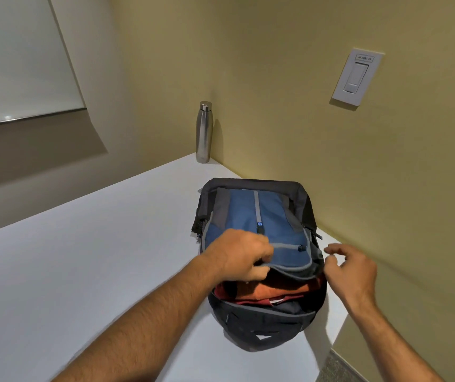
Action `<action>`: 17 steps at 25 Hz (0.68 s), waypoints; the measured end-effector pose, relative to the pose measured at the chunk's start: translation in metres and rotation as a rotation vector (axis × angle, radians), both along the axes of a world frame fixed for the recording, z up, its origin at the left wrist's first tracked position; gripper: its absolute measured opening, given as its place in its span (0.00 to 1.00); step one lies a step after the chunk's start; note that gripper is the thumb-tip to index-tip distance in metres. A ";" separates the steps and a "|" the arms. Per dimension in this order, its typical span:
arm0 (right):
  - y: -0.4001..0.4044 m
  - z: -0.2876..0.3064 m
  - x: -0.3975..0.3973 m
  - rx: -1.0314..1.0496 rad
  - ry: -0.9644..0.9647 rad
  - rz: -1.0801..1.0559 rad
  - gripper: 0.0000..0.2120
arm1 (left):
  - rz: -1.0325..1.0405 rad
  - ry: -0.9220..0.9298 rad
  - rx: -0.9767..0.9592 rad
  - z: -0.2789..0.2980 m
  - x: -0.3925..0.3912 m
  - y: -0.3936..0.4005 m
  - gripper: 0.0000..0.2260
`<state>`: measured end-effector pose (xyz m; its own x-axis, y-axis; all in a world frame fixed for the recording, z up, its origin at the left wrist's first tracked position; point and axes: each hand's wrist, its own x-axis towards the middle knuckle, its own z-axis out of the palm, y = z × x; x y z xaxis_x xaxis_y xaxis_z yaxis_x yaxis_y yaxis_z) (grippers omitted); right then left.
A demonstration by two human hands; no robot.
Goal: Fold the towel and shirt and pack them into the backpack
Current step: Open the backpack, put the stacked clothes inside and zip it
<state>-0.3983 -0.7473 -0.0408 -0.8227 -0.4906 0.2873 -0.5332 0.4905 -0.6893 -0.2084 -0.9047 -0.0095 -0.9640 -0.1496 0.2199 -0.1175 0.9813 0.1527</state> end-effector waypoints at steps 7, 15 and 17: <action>-0.089 0.016 0.037 0.015 0.211 0.477 0.09 | 0.193 0.419 0.359 -0.065 0.037 -0.015 0.11; -0.205 0.008 0.069 0.584 0.501 0.938 0.10 | 0.927 0.418 0.829 -0.124 0.079 -0.101 0.05; -0.230 0.002 0.074 0.664 0.526 0.966 0.11 | 0.925 0.374 0.866 -0.137 0.075 -0.109 0.07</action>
<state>-0.3244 -0.9772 -0.0387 0.0827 -0.9947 -0.0607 -0.9950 -0.0789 -0.0618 -0.1338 -1.0132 -0.1467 -0.3332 -0.9415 -0.0505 -0.5011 0.1315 0.8554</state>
